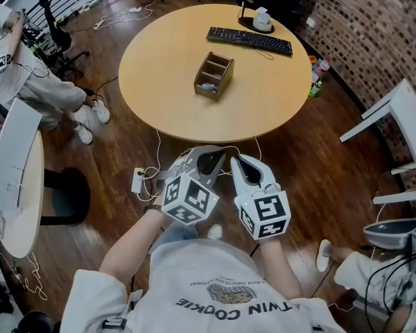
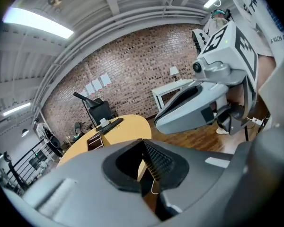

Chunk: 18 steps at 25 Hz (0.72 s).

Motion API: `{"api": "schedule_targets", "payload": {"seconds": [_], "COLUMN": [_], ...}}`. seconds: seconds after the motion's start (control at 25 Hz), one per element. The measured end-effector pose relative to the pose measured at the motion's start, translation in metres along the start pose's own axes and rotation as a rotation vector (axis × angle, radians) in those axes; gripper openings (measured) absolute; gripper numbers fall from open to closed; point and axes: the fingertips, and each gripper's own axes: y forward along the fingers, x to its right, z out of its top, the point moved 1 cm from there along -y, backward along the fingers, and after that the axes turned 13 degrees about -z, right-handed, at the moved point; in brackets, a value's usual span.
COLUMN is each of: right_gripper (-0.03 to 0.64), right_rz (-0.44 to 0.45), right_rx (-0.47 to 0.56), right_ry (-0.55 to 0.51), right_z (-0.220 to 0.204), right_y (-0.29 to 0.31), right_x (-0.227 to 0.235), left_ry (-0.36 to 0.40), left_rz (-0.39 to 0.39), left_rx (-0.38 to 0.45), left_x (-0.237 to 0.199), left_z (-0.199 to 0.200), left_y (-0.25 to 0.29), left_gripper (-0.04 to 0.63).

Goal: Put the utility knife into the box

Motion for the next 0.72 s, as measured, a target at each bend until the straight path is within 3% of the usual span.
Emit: {"api": "schedule_targets", "payload": {"seconds": [0.16,0.36,0.72], "right_gripper": [0.015,0.015,0.015], "right_rz": [0.024,0.057,0.048], "right_rx": [0.018,0.018,0.027], "right_ry": [0.011,0.054,0.061], "right_z": [0.004,0.003,0.003], "right_y": [-0.011,-0.022,-0.036], "right_x": [-0.018,-0.045,-0.11], "left_ry": [-0.091,-0.267,-0.405], "left_rz": [0.054,0.119,0.174], "left_rx": [0.066,0.167,0.264], "left_x": [0.008,0.013,0.03], "left_z": [-0.002,-0.012,-0.043], "left_y": [-0.026,-0.063,-0.129], "left_gripper": [0.009,0.008,0.008]}}
